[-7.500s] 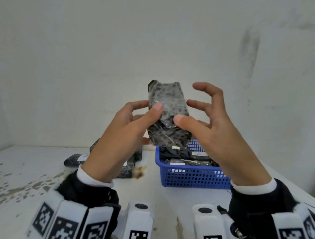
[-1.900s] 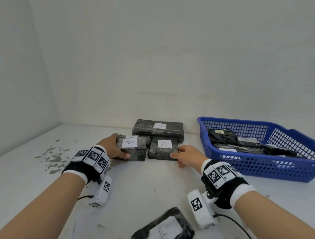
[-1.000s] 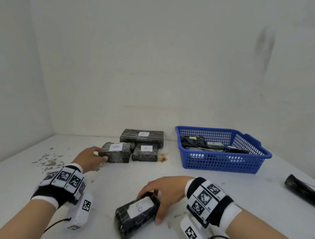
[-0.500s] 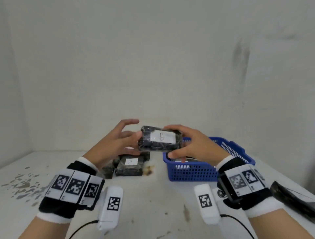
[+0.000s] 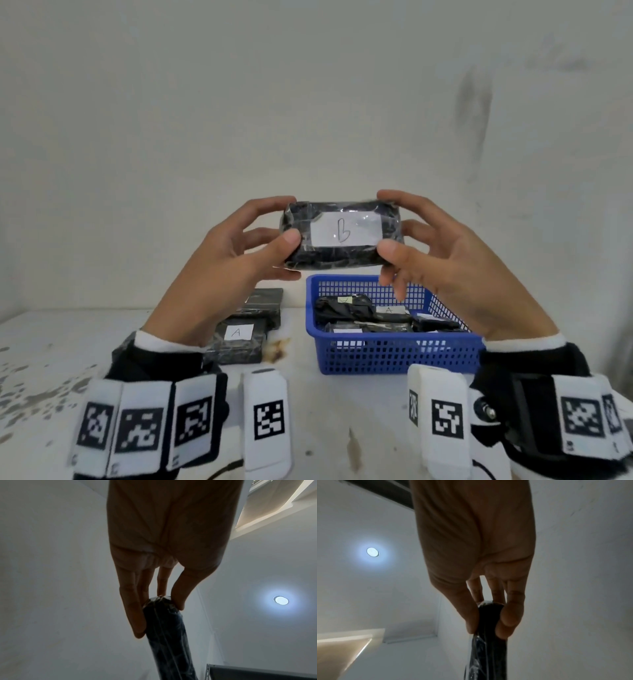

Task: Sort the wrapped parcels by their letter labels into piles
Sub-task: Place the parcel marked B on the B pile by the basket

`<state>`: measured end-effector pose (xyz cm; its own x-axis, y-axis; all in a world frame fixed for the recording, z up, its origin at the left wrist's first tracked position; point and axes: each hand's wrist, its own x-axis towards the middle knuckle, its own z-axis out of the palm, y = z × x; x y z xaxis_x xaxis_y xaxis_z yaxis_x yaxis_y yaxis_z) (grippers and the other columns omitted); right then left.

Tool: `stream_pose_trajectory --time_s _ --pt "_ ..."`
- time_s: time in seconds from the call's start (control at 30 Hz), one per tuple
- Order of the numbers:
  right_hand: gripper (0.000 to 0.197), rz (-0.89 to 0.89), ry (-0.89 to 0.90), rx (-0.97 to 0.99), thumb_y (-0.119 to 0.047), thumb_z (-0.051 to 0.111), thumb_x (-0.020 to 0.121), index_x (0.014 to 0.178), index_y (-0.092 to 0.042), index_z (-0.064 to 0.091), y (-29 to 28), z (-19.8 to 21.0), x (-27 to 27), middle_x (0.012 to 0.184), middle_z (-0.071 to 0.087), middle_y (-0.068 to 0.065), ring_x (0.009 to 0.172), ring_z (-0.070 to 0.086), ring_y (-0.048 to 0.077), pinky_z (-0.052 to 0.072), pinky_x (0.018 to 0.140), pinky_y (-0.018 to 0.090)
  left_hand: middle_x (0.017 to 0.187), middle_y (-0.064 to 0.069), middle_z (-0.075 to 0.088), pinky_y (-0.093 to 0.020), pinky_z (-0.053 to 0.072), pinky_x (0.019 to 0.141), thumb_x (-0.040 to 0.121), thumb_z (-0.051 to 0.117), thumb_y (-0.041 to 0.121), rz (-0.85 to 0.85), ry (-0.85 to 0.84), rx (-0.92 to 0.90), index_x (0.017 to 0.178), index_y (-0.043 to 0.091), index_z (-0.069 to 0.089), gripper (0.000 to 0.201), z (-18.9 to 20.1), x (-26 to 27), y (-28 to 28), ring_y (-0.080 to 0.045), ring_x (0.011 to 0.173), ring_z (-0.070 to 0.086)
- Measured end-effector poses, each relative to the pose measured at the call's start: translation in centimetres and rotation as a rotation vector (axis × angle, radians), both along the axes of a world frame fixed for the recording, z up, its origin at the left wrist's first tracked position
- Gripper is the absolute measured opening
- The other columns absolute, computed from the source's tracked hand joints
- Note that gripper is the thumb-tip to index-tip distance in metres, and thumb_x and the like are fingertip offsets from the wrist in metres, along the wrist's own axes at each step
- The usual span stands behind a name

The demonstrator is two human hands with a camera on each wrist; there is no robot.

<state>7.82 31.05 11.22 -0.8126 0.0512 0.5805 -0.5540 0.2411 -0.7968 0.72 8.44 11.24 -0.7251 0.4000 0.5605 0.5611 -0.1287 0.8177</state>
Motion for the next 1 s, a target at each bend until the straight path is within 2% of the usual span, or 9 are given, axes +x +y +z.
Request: stream_pose_trajectory --time_s 0.17,0.27,0.37,0.53,0.63,0.73,0.87,0.93,1.0 --pt "0.060 0.028 0.009 -0.034 -0.027 0.072 0.076 0.134 -0.034 0.058 -0.2 -0.4 0.3 0.107 0.068 0.021 0.069 0.065 0.025 0.054 0.067 0.029 0.103 -0.007 0.075 -0.049 0.050 0.097 0.080 0.071 0.034 0.036 -0.019 0.025 0.121 0.036 0.062 0.042 -0.8 0.7 0.1 -0.027 0.092 0.073" --pt "0.059 0.019 0.000 -0.037 -0.025 0.072 0.077 0.134 -0.033 0.058 -0.4 -0.6 0.3 0.099 0.069 0.015 0.066 0.065 0.024 0.054 0.064 0.030 0.102 -0.004 0.076 -0.045 0.051 0.097 0.079 0.076 0.035 0.066 -0.031 0.006 0.123 0.038 0.060 0.048 -1.1 1.2 0.2 -0.022 0.090 0.074" --pt "0.060 0.021 -0.017 -0.055 -0.027 0.073 0.075 0.133 -0.033 0.059 -0.5 -0.8 0.5 0.096 0.070 0.008 0.065 0.064 0.024 0.054 0.064 0.030 0.101 -0.003 0.076 -0.043 0.051 0.097 0.075 0.068 0.036 0.080 -0.040 -0.003 0.125 0.040 0.059 0.050 -1.3 1.8 0.3 -0.021 0.089 0.074" --pt "0.062 0.035 -0.038 -0.062 -0.026 0.074 0.074 0.133 -0.033 0.058 -0.7 -1.1 1.2 0.099 0.071 0.016 0.067 0.065 0.025 0.054 0.068 0.030 0.100 0.003 0.076 -0.042 0.052 0.094 0.065 0.073 0.037 0.085 -0.043 -0.020 0.124 0.049 0.055 0.063 -1.8 2.7 0.2 -0.015 0.094 0.072" --pt "0.062 0.032 -0.033 -0.065 -0.027 0.075 0.073 0.133 -0.034 0.059 -0.8 -1.1 1.7 0.098 0.072 0.016 0.068 0.065 0.025 0.054 0.071 0.030 0.099 0.002 0.076 -0.042 0.053 0.094 0.067 0.072 0.031 0.083 -0.039 0.022 0.127 0.047 0.054 0.065 -2.3 3.2 0.2 -0.014 0.094 0.072" --pt "0.065 0.054 -0.041 -0.098 -0.029 0.076 0.072 0.134 -0.033 0.058 -1.1 -1.5 2.3 0.103 0.073 0.022 0.067 0.064 0.025 0.054 0.069 0.029 0.101 0.002 0.076 -0.040 0.052 0.094 0.068 0.071 0.032 0.078 -0.052 0.041 0.130 0.048 0.053 0.066 -3.0 3.6 0.1 -0.014 0.096 0.072" --pt "0.062 0.043 -0.041 -0.144 -0.023 0.072 0.074 0.134 -0.030 0.057 -1.5 -2.7 2.6 0.087 0.072 0.012 0.066 0.063 0.023 0.054 0.063 0.027 0.100 0.004 0.076 -0.036 0.055 0.090 0.069 0.069 0.032 0.087 -0.047 0.037 0.132 0.046 0.051 0.067 -3.8 3.7 0.3 -0.013 0.095 0.072" --pt "0.062 0.024 -0.038 -0.160 -0.025 0.072 0.074 0.133 -0.030 0.057 -1.6 -3.1 2.4 0.085 0.071 0.010 0.066 0.063 0.023 0.053 0.063 0.028 0.099 0.003 0.076 -0.031 0.058 0.086 0.069 0.069 0.032 0.099 -0.037 0.039 0.132 0.046 0.052 0.066 -4.0 3.7 0.5 -0.012 0.094 0.072" --pt "0.060 0.008 -0.035 -0.161 -0.024 0.072 0.075 0.132 -0.029 0.056 -1.7 -3.4 2.1 0.083 0.070 0.008 0.065 0.062 0.022 0.053 0.062 0.028 0.100 0.001 0.075 -0.030 0.056 0.088 0.068 0.069 0.034 0.113 -0.030 0.030 0.131 0.047 0.052 0.066 -4.0 3.7 0.7 -0.012 0.093 0.072"
